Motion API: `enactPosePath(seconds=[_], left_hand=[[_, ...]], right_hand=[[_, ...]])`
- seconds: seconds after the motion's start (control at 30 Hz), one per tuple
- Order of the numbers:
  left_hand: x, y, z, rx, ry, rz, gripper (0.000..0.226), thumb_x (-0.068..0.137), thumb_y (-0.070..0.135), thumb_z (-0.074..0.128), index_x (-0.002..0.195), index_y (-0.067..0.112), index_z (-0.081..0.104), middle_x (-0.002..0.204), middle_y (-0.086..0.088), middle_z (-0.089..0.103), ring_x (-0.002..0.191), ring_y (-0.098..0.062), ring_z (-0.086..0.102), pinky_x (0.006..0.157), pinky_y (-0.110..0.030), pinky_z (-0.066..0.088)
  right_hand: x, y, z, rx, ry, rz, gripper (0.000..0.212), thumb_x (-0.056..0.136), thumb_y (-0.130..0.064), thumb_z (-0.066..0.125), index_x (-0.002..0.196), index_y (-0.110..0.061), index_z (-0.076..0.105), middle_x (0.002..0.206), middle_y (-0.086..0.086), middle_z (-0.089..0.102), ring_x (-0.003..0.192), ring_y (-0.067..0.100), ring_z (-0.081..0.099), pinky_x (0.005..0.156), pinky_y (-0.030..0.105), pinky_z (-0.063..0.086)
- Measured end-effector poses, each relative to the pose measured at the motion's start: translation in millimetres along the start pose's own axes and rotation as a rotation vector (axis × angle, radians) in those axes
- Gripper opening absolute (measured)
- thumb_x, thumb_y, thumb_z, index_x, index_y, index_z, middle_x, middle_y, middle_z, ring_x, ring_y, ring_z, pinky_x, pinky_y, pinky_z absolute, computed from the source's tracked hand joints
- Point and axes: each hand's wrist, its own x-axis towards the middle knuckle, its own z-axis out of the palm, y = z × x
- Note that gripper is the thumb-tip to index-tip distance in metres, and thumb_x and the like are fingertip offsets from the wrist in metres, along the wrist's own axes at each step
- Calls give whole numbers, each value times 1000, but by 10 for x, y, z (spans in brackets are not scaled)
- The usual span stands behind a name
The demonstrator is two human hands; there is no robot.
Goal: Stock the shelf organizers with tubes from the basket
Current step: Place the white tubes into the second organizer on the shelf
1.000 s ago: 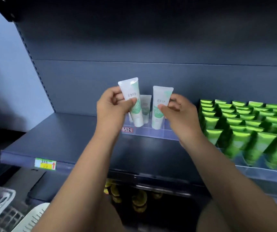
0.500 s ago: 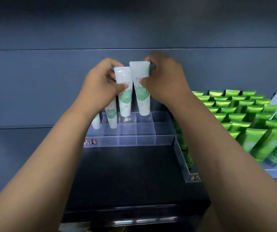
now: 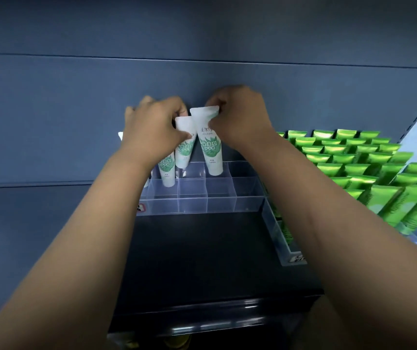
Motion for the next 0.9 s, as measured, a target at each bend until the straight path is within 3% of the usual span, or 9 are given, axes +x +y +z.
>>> enactPosePath(seconds=[0.17, 0.3, 0.43, 0.57, 0.77, 0.9], left_hand=[[-38, -60, 50, -17, -21, -17, 32, 71, 36, 87, 93, 28, 65, 90, 11, 69, 107, -20, 52, 85, -36, 27], [-53, -73, 98, -13, -40, -12, 31, 71, 36, 88, 90, 29, 65, 88, 12, 69, 106, -18, 52, 87, -36, 25], [-38, -68, 136, 21, -50, -6, 31, 69, 40, 89, 84, 31, 63, 84, 14, 68, 106, -19, 54, 94, -39, 28], [-39, -59, 186, 23, -55, -17, 31, 70, 39, 88, 85, 29, 62, 85, 12, 69, 103, -20, 55, 90, -37, 29], [-71, -49, 310, 48, -48, 45, 31, 70, 36, 89, 89, 27, 67, 87, 7, 67, 107, -21, 52, 90, -37, 35], [-91, -58, 363, 25, -66, 65, 31, 70, 26, 89, 93, 20, 69, 79, 9, 54, 105, -24, 53, 81, -36, 44]], right_hand=[[105, 108, -28, -90, -94, 45, 17, 77, -5, 65, 77, -21, 71, 94, 0, 75, 87, 20, 67, 67, 23, 46], [190, 236, 10, -196, -136, 58, 16, 80, -8, 65, 88, -13, 78, 97, 4, 75, 91, 25, 68, 74, 28, 55], [281, 328, 101, -280, -178, 62, 17, 83, -9, 65, 93, -11, 78, 99, 6, 74, 93, 26, 68, 83, 34, 60], [315, 383, 183, -329, -224, 77, 19, 86, -13, 64, 97, -15, 79, 101, 3, 74, 92, 22, 68, 76, 24, 54], [355, 444, 241, -334, -239, 64, 20, 88, -10, 62, 100, -12, 78, 103, 5, 74, 94, 23, 68, 80, 28, 57], [358, 502, 263, -326, -250, 96, 19, 87, -9, 64, 98, -11, 78, 100, 5, 75, 95, 23, 69, 85, 31, 59]])
